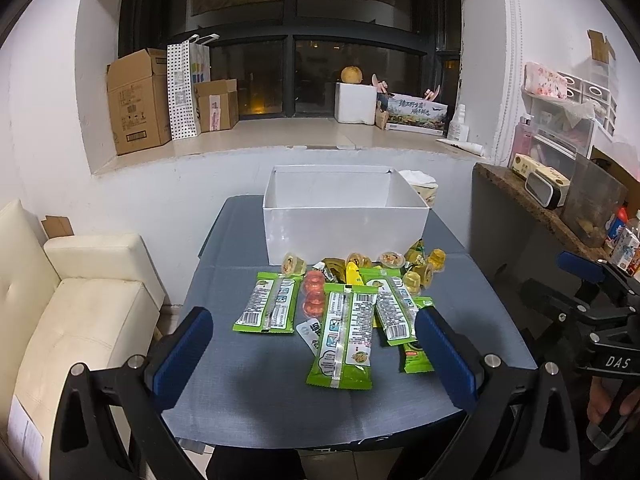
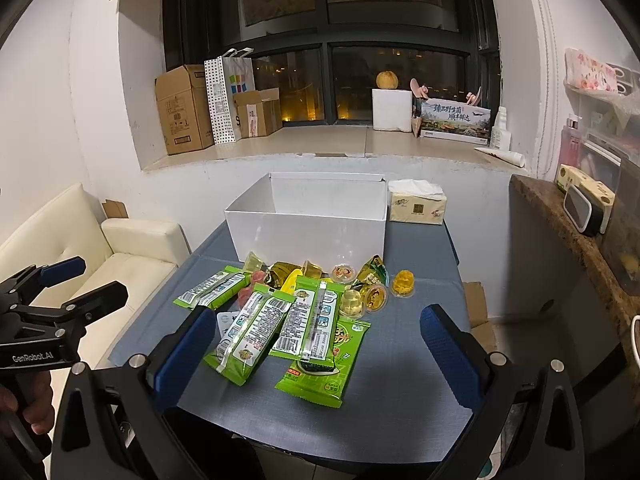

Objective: Organize snacks

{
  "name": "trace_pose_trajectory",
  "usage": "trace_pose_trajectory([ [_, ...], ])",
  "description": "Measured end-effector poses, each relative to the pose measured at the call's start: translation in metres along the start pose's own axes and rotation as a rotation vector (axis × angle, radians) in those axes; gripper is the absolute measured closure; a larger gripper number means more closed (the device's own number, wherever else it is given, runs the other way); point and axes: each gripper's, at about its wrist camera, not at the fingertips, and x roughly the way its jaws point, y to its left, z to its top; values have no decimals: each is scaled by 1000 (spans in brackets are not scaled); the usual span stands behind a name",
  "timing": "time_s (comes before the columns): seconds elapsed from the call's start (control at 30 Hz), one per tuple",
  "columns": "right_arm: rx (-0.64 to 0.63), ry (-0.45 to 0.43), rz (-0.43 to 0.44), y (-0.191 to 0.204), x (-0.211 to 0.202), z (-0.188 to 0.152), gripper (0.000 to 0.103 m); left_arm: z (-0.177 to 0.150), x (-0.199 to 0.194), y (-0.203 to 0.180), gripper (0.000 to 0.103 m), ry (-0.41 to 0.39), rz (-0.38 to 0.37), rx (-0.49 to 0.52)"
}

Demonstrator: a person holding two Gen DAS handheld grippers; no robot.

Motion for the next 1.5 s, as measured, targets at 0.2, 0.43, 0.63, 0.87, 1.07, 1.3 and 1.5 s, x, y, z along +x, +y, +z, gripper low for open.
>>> trace_pose_trajectory([
  [0.2,0,0,2,0,0,1,0,-1,-1,0,0,0,5,3],
  [0.43,-2,-5,5,0,-2,0,0,-2,-3,0,0,-1,5,1],
  [0.63,-7,-8,3,2,-5,1,0,-1,-3,0,0,1,4,3],
  [0.87,-4,-8,5,2,-6,2,0,-1,-2,1,0,4,7,3],
  [1.07,-5,-7,5,1,-6,1,0,-2,-1,1,0,7,8,4],
  [1.3,-4,-6,5,2,-6,1,0,-2,0,1,0,9,6,7],
  [1.5,-6,-5,6,2,-7,1,0,-2,0,1,0,7,5,6],
])
